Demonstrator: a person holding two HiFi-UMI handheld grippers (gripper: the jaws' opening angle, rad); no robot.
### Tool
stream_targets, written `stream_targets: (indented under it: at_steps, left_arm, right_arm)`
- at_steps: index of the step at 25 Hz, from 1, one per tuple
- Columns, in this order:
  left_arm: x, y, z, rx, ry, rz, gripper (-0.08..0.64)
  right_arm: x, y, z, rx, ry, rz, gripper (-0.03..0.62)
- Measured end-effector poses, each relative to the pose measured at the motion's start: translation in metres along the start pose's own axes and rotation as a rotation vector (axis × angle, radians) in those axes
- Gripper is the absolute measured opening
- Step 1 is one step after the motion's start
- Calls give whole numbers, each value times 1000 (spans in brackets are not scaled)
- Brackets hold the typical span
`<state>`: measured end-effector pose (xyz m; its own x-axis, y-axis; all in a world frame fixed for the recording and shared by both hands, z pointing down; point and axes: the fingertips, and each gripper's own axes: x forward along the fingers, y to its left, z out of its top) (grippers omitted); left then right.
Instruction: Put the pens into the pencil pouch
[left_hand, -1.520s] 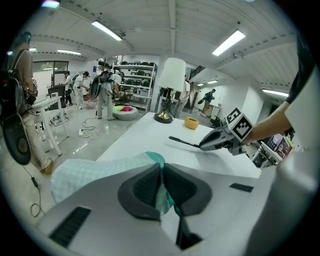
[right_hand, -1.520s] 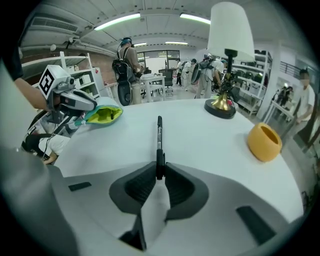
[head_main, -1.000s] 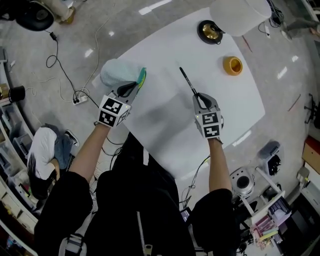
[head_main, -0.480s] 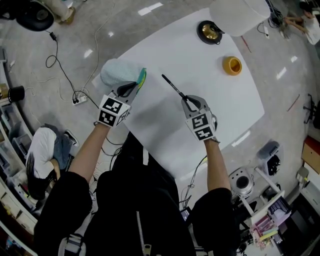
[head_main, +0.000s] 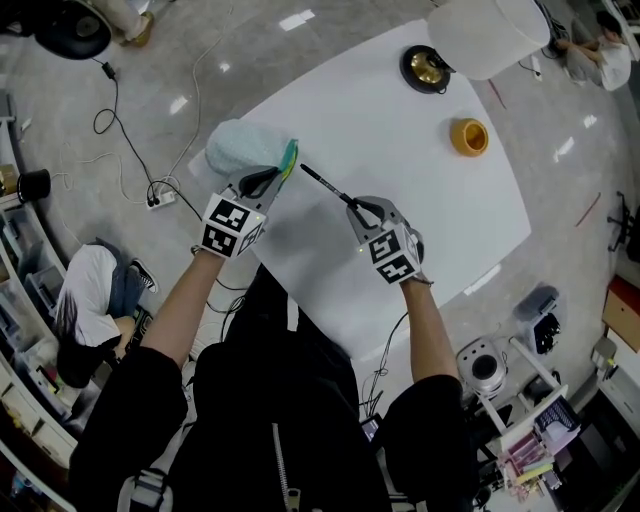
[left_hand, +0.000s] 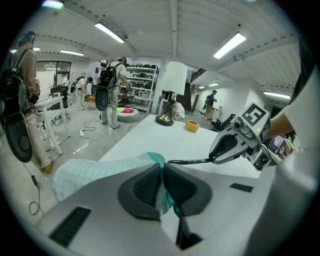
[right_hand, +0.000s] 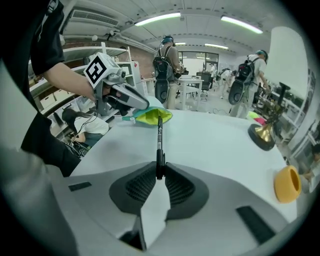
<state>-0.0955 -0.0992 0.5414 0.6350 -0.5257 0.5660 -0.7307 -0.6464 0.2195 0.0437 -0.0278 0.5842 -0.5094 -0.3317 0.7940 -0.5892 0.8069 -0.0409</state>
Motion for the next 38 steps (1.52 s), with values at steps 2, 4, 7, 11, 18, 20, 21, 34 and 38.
stream_targets:
  at_steps: [2,4,7,11,18,20,21,34,38]
  left_arm:
    - [0,0,0,7,1,-2,40]
    - [0,-1,0,16,2,-4,41]
    - [0,0,1,21,3,-10,40]
    - [-3,1,3,15,5,-17,41]
    - [-1,-1,-1,26,21,-41,41]
    - [0,-1,-1,25,24,-45,40]
    - [1,-2,-1,24,23,-47,40]
    - [-2,-3,6,-16,-14,-97,40]
    - [-4,-3,11,-38,-27,-119,40]
  right_arm:
    - [5,4,7,-19,-4,13,67]
    - [10,7,14,-38,-1,26,67]
    - [18,10,21,-55,1,43,67]
    - [28,14,30,-60,-5,66,67]
    - [46,20,50,-71,-29,106,67]
    - [50,21,58,-73,-45,115,67]
    - [53,21,62,-75,-51,120,67]
    - [79,28,102,-66,-145,159,67]
    - [82,30,110,-70,-173,173,67]
